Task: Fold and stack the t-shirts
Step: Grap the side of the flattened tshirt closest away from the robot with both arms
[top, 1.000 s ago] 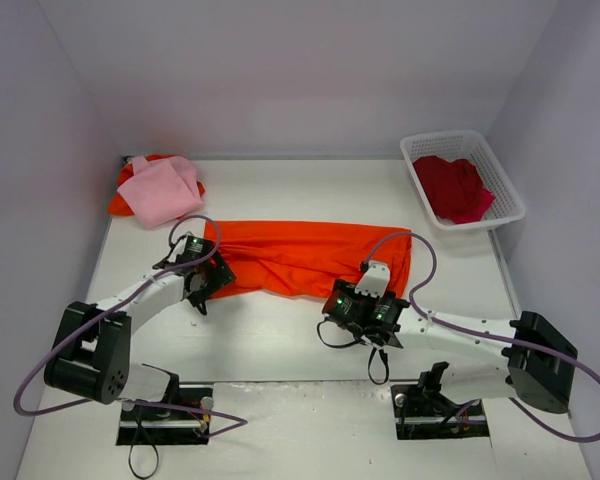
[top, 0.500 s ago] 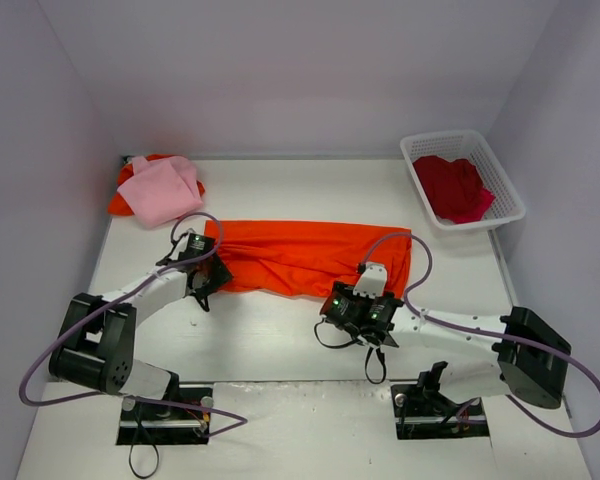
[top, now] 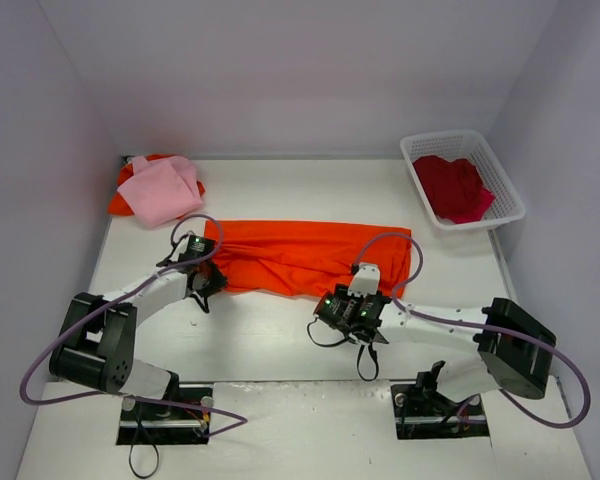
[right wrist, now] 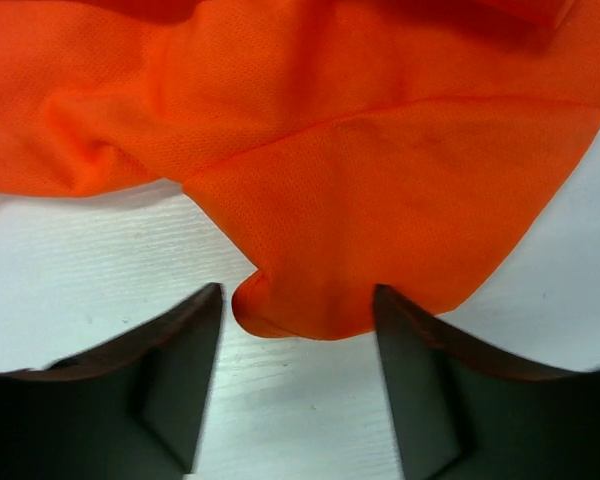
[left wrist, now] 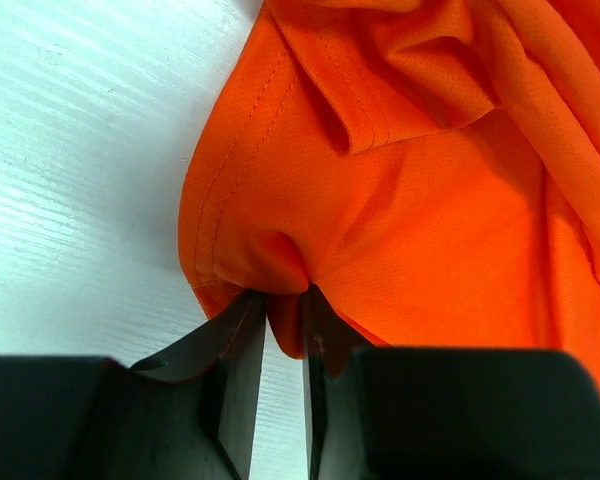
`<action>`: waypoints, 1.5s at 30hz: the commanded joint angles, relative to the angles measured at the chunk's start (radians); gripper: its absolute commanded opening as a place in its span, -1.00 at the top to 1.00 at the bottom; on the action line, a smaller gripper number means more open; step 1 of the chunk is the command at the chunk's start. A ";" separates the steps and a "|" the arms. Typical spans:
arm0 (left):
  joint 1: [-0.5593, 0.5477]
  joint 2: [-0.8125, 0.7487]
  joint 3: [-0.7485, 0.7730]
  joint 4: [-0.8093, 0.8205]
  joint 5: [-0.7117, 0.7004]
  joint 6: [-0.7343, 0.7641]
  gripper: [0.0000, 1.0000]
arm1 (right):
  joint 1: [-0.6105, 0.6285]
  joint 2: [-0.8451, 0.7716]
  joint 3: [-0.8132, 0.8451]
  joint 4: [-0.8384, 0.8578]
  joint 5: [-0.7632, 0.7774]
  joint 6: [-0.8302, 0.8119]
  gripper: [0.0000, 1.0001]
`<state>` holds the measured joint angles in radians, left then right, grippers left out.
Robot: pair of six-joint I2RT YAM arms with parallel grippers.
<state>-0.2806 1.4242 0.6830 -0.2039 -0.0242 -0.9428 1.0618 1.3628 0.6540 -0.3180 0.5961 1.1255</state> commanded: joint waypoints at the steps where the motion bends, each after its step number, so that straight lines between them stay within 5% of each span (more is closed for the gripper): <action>1: -0.005 -0.025 0.000 -0.003 -0.013 0.006 0.70 | 0.010 0.027 0.047 -0.009 0.059 0.019 -0.04; 4: -0.005 -0.027 0.000 -0.006 -0.013 0.009 0.82 | 0.010 0.045 0.056 -0.009 0.060 0.017 0.63; 10: -0.005 -0.036 0.003 -0.014 -0.014 0.010 1.00 | 0.015 0.048 0.059 -0.009 0.060 0.017 0.98; 45: 0.073 -0.123 0.279 -0.200 -0.022 0.107 1.00 | -0.172 -0.071 0.275 -0.052 0.126 -0.409 1.00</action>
<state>-0.2249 1.3201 0.9005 -0.4168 -0.0475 -0.8608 0.9051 1.3216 0.8768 -0.3637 0.6590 0.7700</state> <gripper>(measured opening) 0.004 0.009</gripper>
